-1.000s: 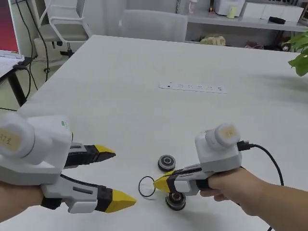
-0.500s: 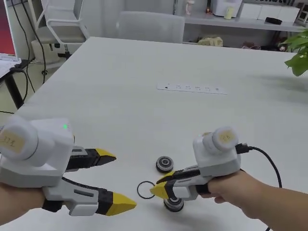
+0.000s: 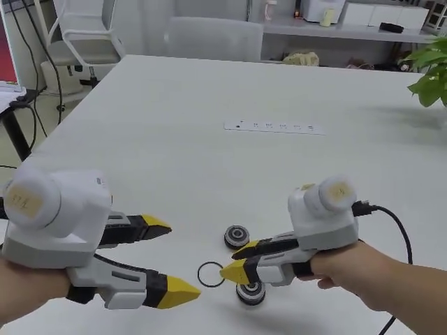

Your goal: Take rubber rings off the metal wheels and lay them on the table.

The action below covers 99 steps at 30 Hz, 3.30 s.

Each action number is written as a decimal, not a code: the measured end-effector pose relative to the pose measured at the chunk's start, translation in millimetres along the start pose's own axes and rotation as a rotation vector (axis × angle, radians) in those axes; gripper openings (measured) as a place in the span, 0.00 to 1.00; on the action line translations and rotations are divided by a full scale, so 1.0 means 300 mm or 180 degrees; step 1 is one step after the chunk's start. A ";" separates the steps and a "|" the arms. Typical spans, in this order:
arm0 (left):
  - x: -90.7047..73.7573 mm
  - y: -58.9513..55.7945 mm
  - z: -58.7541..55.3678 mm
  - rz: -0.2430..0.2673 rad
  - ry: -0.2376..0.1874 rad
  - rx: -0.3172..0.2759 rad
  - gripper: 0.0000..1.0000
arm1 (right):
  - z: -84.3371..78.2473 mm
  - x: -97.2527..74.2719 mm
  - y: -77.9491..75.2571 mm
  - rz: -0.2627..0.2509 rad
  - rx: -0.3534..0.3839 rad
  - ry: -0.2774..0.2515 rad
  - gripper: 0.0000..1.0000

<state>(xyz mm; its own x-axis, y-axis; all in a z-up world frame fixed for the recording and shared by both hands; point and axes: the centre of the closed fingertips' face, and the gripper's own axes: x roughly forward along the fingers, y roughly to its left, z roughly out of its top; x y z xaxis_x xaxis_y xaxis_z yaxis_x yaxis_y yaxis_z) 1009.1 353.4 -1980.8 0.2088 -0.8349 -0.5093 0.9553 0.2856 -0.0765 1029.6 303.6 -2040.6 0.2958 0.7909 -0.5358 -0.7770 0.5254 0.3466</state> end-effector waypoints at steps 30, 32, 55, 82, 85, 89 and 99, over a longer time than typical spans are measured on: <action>0.106 -0.022 0.059 -0.0283 0.0058 0.0075 0.49 | -0.009 -0.127 -0.052 -0.0149 -0.0141 -0.0012 0.28; 0.116 -0.025 0.057 -0.0320 0.0085 0.0080 0.47 | -0.012 -0.133 -0.056 -0.0160 -0.0160 -0.0001 0.29; 0.205 -0.033 -0.003 -0.0498 0.0373 0.0163 0.40 | -0.098 -0.154 -0.055 -0.0140 -0.0398 0.0306 0.28; 0.289 -0.053 -0.041 -0.0653 0.0591 0.0256 0.33 | -0.160 -0.125 -0.043 -0.0033 -0.0613 0.0452 0.25; 0.297 -0.059 -0.047 -0.0672 0.0618 0.0267 0.32 | -0.171 -0.121 -0.039 -0.0010 -0.0643 0.0487 0.25; 0.309 -0.064 -0.056 -0.0693 0.0653 0.0276 0.32 | -0.178 -0.117 -0.038 -0.0001 -0.0661 0.0508 0.24; 0.335 -0.086 -0.064 -0.0760 0.0696 0.0281 0.29 | -0.185 -0.112 -0.037 0.0017 -0.0644 0.0513 0.25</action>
<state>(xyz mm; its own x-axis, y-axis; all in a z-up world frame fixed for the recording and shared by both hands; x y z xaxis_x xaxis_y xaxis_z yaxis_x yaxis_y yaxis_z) 1001.6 271.0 -2046.4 -0.0639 -0.7498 -0.6585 0.9883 0.0440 -0.1461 997.3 253.7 -2069.2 0.2115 0.7247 -0.6558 -0.8785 0.4351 0.1975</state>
